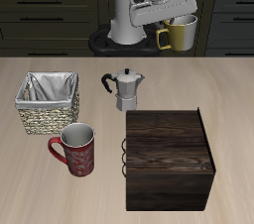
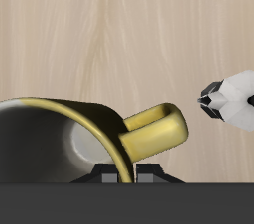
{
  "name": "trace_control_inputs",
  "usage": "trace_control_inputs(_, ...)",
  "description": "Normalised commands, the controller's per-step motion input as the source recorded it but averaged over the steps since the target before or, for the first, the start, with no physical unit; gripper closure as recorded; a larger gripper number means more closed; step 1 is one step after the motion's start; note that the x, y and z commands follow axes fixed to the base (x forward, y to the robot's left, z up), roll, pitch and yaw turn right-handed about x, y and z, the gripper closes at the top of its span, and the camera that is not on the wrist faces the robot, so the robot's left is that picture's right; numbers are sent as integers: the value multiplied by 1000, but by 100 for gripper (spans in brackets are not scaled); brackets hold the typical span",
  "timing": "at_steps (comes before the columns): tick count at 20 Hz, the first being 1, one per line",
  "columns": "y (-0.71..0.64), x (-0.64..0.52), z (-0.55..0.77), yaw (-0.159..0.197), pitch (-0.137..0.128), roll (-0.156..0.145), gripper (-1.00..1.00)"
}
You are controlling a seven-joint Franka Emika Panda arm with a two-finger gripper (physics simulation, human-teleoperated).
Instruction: Place the white and yellow mug in the basket
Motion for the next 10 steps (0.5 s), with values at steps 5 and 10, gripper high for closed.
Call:
trace_control_inputs(5, -870, 262, 164, -3, 42, -53, 100)
trace_control_inputs(10, -1028, 160, 244, 13, 25, -45, 100)
